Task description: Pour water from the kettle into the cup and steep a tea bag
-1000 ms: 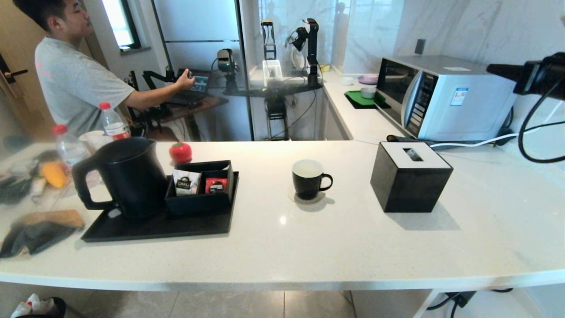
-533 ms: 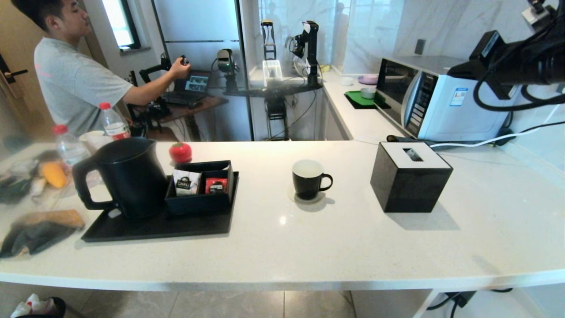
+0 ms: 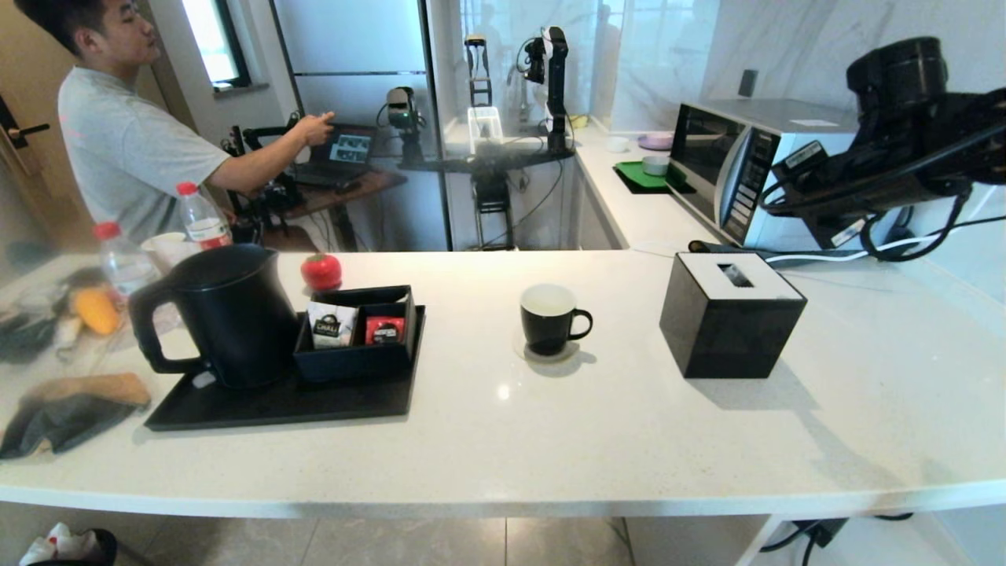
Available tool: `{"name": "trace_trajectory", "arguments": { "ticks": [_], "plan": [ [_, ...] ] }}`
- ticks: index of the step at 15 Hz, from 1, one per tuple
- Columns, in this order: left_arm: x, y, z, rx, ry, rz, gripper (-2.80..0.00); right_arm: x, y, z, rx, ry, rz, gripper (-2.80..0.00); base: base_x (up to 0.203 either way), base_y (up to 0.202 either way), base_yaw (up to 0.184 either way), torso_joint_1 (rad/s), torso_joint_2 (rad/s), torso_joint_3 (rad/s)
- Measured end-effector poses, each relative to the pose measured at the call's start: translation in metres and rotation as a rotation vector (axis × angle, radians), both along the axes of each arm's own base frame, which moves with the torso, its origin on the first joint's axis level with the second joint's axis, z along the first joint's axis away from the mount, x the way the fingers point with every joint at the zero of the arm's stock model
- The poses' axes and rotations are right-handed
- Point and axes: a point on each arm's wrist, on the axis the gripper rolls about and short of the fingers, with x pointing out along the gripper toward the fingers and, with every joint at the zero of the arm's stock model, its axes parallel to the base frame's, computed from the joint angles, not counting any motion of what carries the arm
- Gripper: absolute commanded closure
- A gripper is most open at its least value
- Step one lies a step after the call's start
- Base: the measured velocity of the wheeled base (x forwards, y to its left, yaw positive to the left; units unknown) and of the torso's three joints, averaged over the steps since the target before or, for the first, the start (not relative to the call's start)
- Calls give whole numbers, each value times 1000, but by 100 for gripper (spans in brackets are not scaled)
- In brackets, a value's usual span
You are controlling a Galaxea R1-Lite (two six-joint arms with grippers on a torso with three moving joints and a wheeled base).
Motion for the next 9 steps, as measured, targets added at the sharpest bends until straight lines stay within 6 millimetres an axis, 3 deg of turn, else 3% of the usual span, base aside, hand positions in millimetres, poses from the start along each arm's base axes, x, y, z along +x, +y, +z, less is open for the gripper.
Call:
{"name": "trace_trajectory", "arguments": {
  "ticks": [9],
  "plan": [
    [0,0,0,0,0,0,0,29,15,-55,72,156,-45,0,0,0,0,0,0,0]
  ]
}}
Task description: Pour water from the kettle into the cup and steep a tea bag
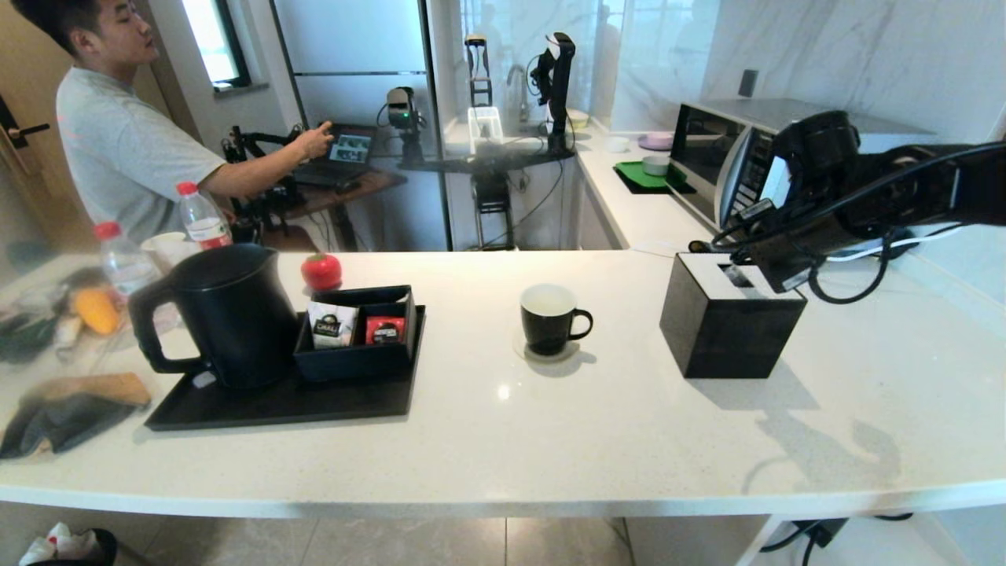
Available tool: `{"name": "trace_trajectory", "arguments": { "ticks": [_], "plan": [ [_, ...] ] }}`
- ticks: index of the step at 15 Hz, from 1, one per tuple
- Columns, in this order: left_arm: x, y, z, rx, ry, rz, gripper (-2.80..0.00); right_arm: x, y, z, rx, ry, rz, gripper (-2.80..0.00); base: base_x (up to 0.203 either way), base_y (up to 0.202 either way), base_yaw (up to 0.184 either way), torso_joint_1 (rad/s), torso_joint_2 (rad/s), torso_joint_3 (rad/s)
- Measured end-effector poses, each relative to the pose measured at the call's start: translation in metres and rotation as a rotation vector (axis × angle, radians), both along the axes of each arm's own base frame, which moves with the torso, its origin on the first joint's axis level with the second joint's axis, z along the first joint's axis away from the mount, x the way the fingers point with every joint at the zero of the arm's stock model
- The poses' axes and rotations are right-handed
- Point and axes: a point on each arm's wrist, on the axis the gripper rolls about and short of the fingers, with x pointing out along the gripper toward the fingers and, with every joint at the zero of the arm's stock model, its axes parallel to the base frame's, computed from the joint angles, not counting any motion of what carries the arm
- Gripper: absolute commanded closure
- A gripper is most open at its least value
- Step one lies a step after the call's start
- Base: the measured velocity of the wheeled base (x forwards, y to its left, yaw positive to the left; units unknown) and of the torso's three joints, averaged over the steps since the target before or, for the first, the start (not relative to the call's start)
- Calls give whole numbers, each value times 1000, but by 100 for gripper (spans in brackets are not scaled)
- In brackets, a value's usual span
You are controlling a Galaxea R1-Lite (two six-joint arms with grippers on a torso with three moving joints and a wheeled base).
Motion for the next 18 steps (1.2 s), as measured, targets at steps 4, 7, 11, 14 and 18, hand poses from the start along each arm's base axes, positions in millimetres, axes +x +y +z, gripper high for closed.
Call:
{"name": "trace_trajectory", "arguments": {
  "ticks": [4,7,11,14,18],
  "plan": [
    [0,0,0,0,0,0,0,5,-1,-12,-9,45,-6,0,0,0,0,0,0,0],
    [0,0,0,0,0,0,0,8,-2,-16,-14,52,-15,0,0,0,0,0,0,0],
    [0,0,0,0,0,0,0,11,-5,-18,-19,47,-30,0,0,0,0,0,0,0],
    [0,0,0,0,0,0,0,14,-10,-16,-18,38,-42,0,0,0,0,0,0,0],
    [0,0,0,0,0,0,0,16,-14,-17,-18,37,-50,0,0,0,0,0,0,0]
  ]
}}
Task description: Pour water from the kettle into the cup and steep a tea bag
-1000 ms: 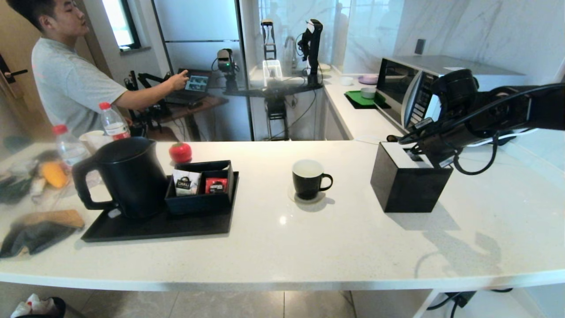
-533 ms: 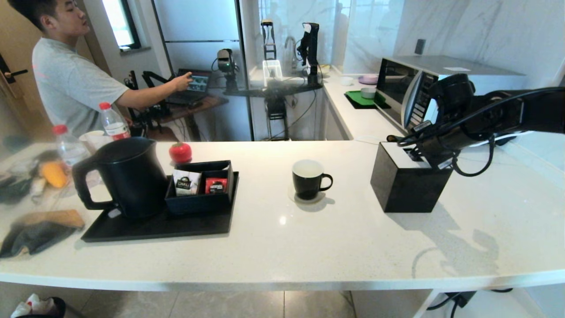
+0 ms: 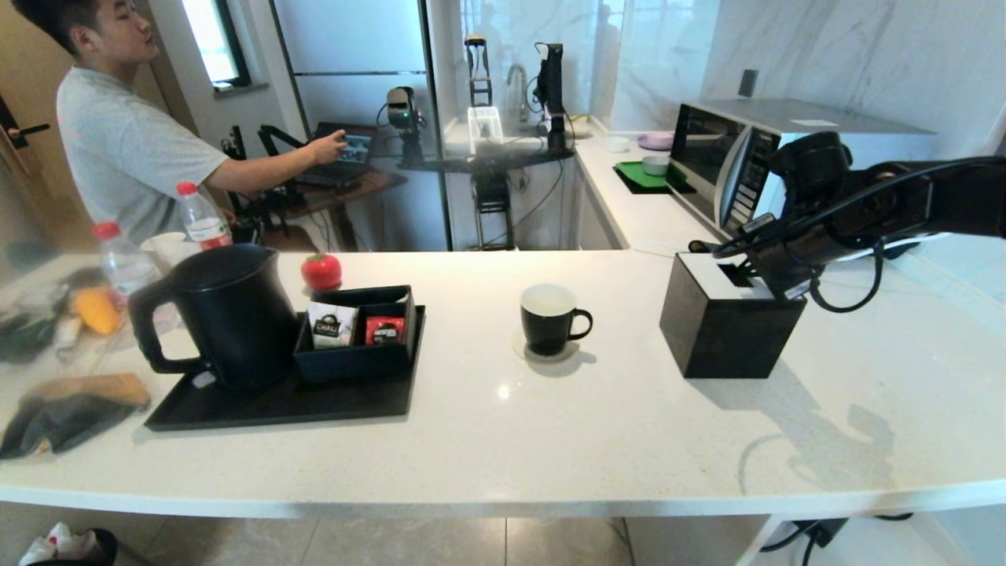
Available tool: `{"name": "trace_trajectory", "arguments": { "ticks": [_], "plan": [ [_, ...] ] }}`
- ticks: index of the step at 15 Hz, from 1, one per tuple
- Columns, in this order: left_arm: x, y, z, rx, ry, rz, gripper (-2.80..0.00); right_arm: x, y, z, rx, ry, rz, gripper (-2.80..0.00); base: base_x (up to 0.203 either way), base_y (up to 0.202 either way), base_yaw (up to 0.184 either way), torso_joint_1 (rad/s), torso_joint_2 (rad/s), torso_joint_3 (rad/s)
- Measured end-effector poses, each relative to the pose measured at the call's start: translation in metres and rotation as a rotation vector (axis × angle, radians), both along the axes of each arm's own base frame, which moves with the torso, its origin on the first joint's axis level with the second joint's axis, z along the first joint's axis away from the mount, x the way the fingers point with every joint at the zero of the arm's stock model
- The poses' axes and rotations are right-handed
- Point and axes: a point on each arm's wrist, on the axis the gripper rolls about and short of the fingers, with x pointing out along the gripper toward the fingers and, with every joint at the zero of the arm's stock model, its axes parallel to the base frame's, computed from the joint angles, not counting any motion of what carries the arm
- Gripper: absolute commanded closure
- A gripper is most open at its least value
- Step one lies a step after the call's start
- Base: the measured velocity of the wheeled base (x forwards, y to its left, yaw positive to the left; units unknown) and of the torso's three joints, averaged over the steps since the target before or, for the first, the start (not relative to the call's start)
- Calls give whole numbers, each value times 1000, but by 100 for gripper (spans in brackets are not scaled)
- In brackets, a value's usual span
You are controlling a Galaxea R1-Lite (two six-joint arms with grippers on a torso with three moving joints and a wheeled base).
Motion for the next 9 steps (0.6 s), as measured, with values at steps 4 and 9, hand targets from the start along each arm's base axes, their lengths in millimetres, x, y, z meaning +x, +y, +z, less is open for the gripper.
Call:
{"name": "trace_trajectory", "arguments": {
  "ticks": [4,9],
  "plan": [
    [0,0,0,0,0,0,0,-12,-2,36,-32,-98,28,0,0,0,0,0,0,0],
    [0,0,0,0,0,0,0,-79,-8,103,-294,-244,257,0,0,0,0,0,0,0]
  ]
}}
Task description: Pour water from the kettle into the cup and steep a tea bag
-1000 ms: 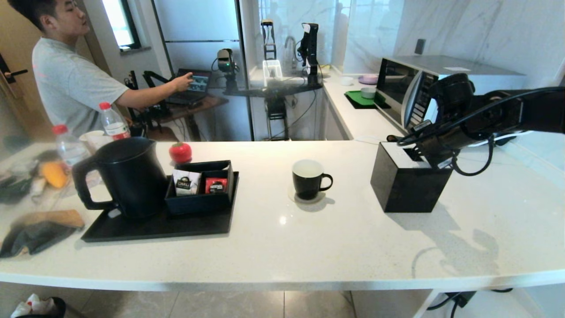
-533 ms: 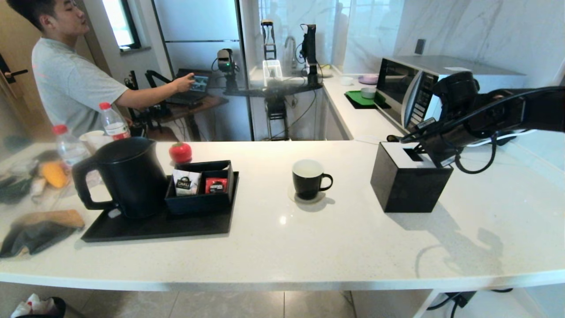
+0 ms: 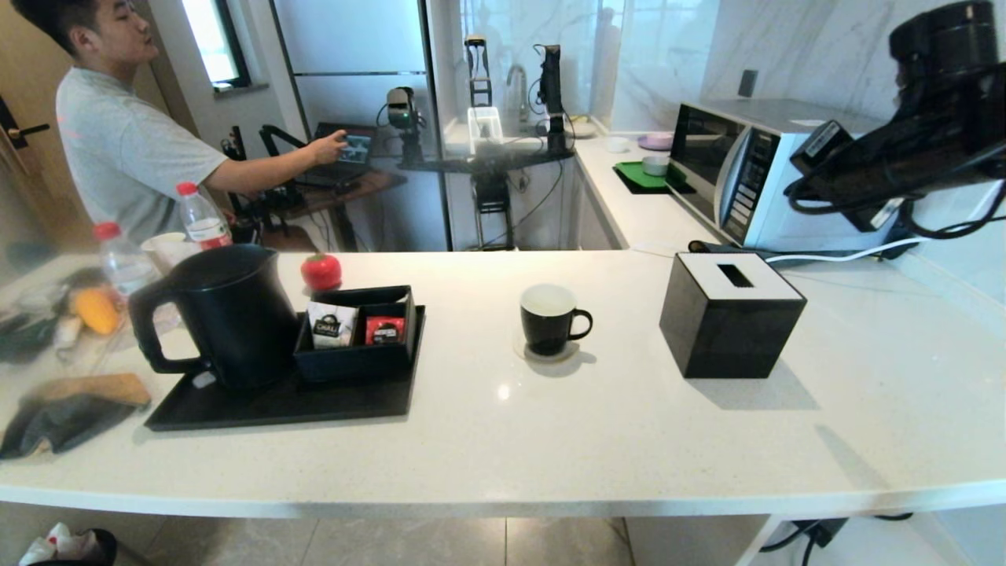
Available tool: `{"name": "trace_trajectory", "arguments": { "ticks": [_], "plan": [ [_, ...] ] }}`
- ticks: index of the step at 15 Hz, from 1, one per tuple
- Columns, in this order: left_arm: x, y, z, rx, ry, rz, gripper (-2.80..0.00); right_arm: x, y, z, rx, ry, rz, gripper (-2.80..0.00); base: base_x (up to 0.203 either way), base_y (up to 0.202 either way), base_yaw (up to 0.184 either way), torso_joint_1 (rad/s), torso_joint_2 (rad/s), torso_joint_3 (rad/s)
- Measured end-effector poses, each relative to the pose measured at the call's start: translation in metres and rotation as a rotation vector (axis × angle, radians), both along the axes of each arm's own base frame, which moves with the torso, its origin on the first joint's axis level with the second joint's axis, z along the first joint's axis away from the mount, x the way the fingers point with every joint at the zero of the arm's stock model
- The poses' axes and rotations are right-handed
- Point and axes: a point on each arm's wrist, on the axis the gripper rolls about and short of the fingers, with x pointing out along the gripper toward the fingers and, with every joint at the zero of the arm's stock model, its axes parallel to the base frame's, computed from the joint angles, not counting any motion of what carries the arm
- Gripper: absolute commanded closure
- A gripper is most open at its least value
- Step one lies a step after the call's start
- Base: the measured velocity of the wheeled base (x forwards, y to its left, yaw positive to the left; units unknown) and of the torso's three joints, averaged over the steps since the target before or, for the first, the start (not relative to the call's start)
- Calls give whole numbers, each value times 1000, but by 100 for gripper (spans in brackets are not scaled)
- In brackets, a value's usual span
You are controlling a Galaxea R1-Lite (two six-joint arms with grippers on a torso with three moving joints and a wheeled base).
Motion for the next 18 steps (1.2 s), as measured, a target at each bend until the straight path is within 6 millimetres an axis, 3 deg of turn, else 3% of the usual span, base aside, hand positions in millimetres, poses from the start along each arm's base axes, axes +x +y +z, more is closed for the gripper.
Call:
{"name": "trace_trajectory", "arguments": {
  "ticks": [4,7,9,13,15,18],
  "plan": [
    [0,0,0,0,0,0,0,-79,-7,34,-324,-208,251,0,0,0,0,0,0,0],
    [0,0,0,0,0,0,0,-142,-11,35,-556,-444,370,0,0,0,0,0,0,0],
    [0,0,0,0,0,0,0,-192,-15,25,-656,-594,383,0,0,0,0,0,0,0],
    [0,0,0,0,0,0,0,-276,-24,-46,-760,-662,390,0,0,0,0,0,0,0],
    [0,0,0,0,0,0,0,-302,-28,-91,-788,-629,372,0,0,0,0,0,0,0],
    [0,0,0,0,0,0,0,-325,-29,-154,-796,-560,364,0,0,0,0,0,0,0]
  ]
}}
